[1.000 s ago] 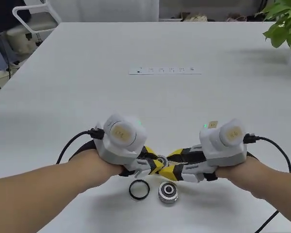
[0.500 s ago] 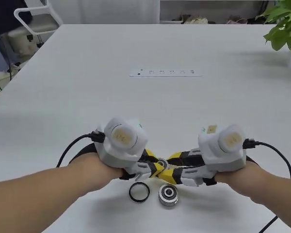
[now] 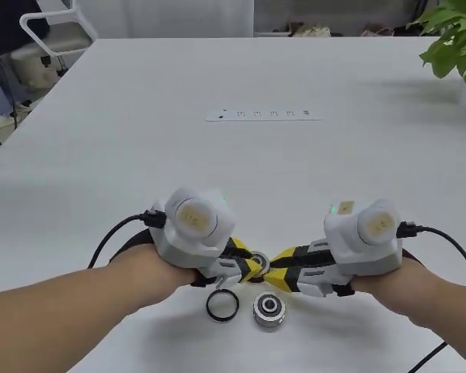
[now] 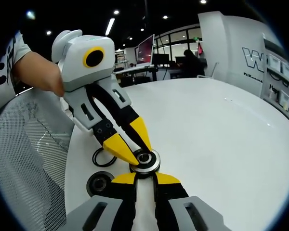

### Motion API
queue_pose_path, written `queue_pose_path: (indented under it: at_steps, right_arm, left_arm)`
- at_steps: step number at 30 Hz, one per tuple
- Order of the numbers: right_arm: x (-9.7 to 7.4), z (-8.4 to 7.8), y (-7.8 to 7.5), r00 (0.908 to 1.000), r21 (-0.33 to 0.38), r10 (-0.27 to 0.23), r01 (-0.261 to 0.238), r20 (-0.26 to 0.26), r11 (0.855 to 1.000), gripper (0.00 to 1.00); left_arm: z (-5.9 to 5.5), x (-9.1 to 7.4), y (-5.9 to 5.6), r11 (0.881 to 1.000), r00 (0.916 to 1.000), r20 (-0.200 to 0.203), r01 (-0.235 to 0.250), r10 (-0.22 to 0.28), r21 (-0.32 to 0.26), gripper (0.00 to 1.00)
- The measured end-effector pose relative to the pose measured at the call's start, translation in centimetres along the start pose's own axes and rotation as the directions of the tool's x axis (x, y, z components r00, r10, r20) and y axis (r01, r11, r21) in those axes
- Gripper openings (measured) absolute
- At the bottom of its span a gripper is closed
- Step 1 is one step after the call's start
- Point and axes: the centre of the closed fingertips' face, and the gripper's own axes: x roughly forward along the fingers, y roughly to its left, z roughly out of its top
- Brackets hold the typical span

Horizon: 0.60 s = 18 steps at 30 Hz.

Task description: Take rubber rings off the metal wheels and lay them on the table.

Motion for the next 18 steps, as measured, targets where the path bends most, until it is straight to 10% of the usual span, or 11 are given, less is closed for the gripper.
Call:
queue_pose_path:
  at_steps: [18]
  right_arm:
    - [-0.08,-0.1,-0.58,0.9995,0.03,-0.026,0.027,-0.015,0.999,0.01]
  left_arm:
    - [0.0,-0.01,0.02,1.0,1.0,0.001,-0.009,0.009,-0.001,0.07]
